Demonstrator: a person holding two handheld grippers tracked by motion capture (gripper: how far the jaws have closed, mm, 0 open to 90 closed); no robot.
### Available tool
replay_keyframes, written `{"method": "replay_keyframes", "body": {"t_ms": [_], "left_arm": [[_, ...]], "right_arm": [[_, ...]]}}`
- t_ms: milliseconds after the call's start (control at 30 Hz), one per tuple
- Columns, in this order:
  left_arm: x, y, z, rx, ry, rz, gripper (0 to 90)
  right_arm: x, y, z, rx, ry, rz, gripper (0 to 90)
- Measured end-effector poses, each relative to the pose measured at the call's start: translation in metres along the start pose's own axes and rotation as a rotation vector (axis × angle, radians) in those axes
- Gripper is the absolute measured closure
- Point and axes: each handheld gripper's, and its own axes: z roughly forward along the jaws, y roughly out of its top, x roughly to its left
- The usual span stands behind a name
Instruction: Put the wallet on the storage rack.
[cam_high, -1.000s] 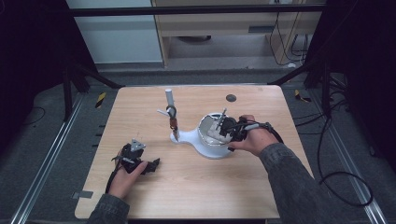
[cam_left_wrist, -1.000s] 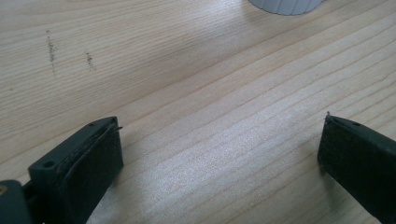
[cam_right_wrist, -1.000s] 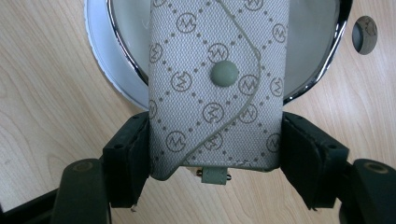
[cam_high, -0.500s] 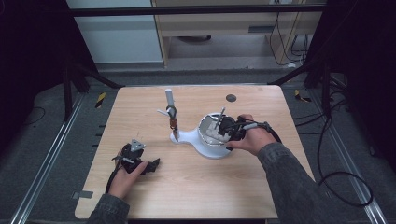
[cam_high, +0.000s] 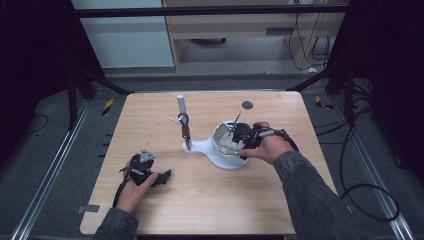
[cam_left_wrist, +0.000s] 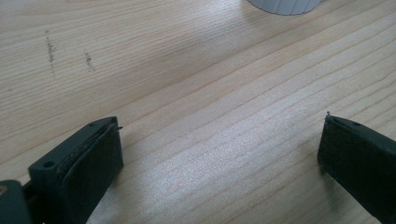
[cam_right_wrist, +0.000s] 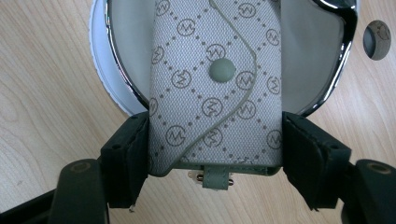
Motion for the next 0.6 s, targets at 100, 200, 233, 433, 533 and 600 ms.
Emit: {"method": "replay_keyframes", "body": {"t_ms": [100,200,233,433,533,600], "left_arm": [[0.0000,0.0000,0.0000,0.000,0.000,0.000,0.0],[0.0001,0.0000,0.0000,0.000,0.000,0.001,0.0],[0.0001,0.0000,0.0000,0.000,0.000,0.001,0.0],[0.0000,0.0000,0.0000,0.000,0.000,0.001,0.0],[0.0000,0.0000,0.0000,0.000,0.000,0.001,0.0],[0.0000,0.0000,0.0000,0.000,0.000,0.001,0.0]], "right_arm": [[0.0005,0.0007,0.0009,-0.002,-0.001,-0.003,29.0],[0.0004,0.0012,0.0009,-0.004,0.003,0.001,29.0],[0.0004,0.0013,0.0009,-0.005,0.002,0.001,29.0],[0.0005,0.0034,0.0013,-0.019,0.000,0.000,29.0],[0.0012,0.0052,0.0017,-0.022,0.001,0.003,29.0],[0.0009,0.0053,0.0020,-0.023,0.002,0.004,29.0]]}}
